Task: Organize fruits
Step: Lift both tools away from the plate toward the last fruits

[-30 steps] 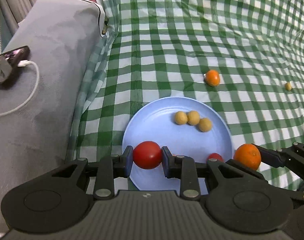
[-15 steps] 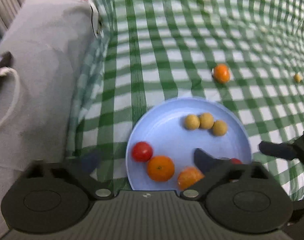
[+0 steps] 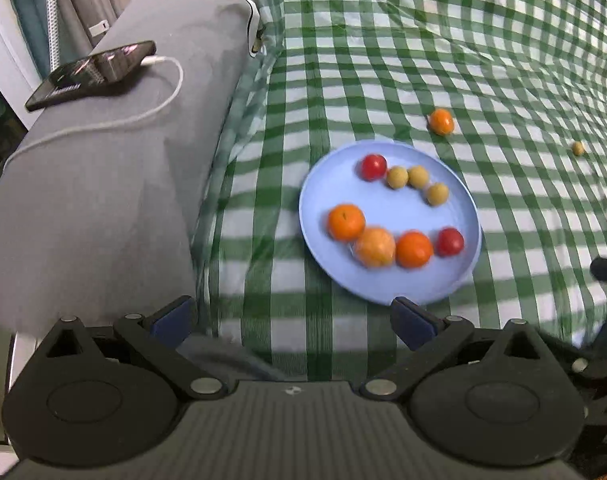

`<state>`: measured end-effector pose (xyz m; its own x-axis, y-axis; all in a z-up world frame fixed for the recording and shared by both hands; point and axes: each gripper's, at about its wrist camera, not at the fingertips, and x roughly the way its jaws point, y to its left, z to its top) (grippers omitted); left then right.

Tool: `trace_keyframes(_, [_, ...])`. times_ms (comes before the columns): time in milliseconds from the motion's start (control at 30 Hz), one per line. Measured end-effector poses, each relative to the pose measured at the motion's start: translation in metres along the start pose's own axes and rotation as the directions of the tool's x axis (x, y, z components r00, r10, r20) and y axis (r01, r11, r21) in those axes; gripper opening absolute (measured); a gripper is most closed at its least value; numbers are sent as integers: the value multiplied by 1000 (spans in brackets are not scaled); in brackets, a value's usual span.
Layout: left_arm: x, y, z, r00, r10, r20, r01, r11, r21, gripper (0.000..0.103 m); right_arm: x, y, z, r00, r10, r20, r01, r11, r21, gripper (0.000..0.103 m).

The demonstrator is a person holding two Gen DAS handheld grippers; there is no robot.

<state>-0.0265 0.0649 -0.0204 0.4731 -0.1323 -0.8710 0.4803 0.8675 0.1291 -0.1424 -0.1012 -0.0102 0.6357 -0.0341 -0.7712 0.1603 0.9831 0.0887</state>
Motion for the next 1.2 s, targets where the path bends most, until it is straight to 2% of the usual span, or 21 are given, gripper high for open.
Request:
trace_keyframes(100, [-14, -1, -13, 1000, 14, 10, -14, 1000, -6, 103, -17, 8, -6, 1000, -8, 25, 8, 1000, 4, 102])
trace_keyframes(333, [-57, -5, -29, 994, 8, 108, -8, 1000, -3, 103, -50, 22, -21, 996, -27, 91, 29, 999, -21, 102])
trace_keyframes(467, [-75, -6, -31, 989, -8, 150, 9, 1000, -10, 103, -67, 28, -24, 986, -69, 151, 74, 997, -30, 102])
trace_keyframes(567, [-86, -5, -28, 984, 10, 176, -4, 1000, -31, 103, -78, 28, -25, 978, -84, 189, 90, 996, -25, 102])
trace_keyframes(800, [-107, -3, -34, 981, 42, 191, -30, 998, -63, 103, -96, 26, -31, 971, -53, 231, 58, 998, -16, 102])
trace_keyframes(900, [-112, -5, -36, 981, 48, 189, -37, 997, -61, 103, -105, 26, -37, 961, -49, 271, 50, 999, 0, 102])
trace_keyframes(1200, [-112, -22, -35, 985, 35, 167, -30, 999, -29, 103, -107, 16, -42, 962, -33, 270, 19, 998, 54, 102])
